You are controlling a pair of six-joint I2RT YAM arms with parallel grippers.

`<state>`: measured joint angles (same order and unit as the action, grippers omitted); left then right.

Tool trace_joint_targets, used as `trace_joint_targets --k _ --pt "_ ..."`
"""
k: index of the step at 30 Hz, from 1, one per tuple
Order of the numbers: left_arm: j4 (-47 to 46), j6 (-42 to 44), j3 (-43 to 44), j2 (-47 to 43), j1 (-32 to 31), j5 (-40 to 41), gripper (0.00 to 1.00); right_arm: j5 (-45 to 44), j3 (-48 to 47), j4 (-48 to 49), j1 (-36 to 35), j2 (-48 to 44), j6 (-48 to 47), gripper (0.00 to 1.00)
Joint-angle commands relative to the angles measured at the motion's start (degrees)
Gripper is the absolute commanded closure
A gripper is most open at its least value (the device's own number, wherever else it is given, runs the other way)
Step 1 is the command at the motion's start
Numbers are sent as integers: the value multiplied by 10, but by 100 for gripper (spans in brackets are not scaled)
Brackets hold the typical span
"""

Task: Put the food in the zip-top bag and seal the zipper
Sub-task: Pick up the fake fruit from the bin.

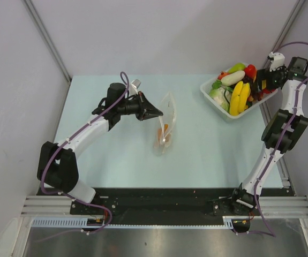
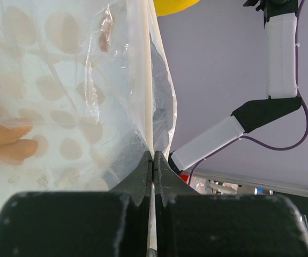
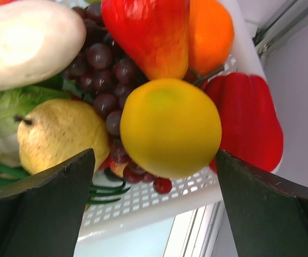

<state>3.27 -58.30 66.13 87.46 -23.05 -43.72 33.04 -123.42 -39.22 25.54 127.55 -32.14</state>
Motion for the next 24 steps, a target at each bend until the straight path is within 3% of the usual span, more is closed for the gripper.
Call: trace_joint_targets --k 1,5,14,24 --pt "-1 17 23 3 5 -6 100 -24 -31 58 -12 12 12 4" --pt "0 19 22 3 6 -7 100 -32 -31 69 -11 13 20 28" --pt "10 28 18 3 9 -9 100 -4 0 86 4 -35 27 68" --pt "12 33 18 -2 8 -9 100 68 12 77 22 -126 87 71"
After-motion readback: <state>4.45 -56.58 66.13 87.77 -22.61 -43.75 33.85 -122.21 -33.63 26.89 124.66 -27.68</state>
